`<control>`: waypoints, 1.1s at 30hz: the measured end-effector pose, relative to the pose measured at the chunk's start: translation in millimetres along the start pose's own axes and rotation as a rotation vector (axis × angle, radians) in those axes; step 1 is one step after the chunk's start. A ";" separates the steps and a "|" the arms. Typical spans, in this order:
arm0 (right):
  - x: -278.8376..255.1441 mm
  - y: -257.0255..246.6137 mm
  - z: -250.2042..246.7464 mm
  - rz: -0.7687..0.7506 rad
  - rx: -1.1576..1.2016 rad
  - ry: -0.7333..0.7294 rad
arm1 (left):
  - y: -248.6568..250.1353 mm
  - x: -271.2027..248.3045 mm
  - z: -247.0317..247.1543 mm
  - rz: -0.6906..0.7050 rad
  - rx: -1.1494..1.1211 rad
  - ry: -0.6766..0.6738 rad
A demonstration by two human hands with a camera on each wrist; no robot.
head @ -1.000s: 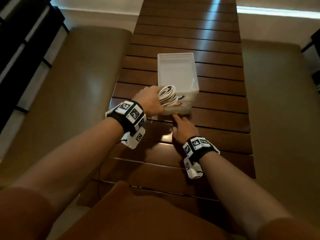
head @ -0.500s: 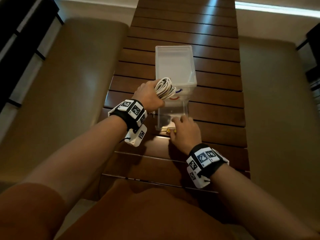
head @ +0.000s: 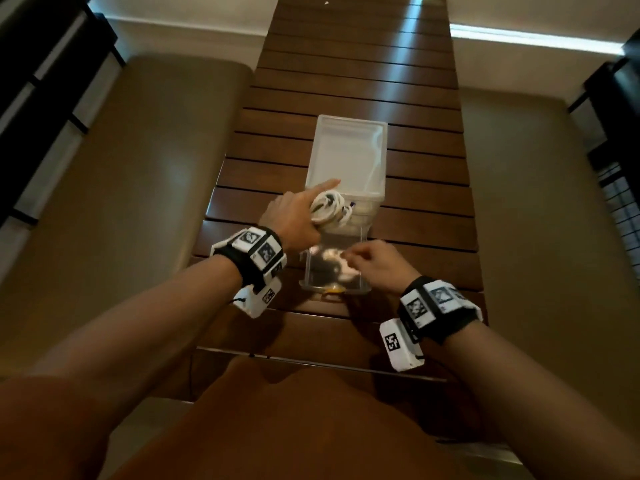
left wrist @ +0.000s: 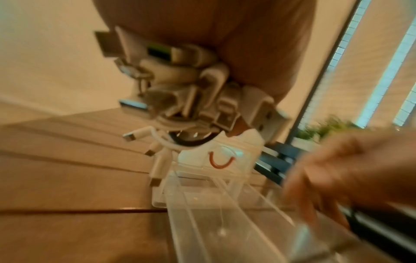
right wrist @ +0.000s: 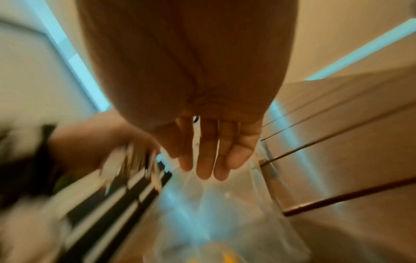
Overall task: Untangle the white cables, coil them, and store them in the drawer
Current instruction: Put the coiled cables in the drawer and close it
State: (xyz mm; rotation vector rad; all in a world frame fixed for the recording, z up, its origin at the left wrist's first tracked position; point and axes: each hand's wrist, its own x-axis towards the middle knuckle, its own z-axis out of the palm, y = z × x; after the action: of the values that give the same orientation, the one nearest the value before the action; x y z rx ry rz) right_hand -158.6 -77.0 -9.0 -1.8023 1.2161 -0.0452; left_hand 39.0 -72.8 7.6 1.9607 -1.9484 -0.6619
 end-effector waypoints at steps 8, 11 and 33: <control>-8.6 -13.3 -30.9 -0.045 0.309 -0.299 | 19.2 -30.2 21.3 0.614 0.507 -0.091; -8.9 -21.7 -11.4 -0.057 0.309 -0.267 | 32.8 -29.0 18.8 0.801 0.606 -0.009; -17.1 5.1 5.8 0.349 0.331 0.143 | 5.0 35.0 -24.6 0.290 0.529 -0.047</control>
State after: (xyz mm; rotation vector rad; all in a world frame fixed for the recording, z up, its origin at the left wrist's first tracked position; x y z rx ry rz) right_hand -168.1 -60.8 -8.4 -1.3032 1.5127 -0.1676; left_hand 46.6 -110.4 27.2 1.8690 -2.5675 -0.1200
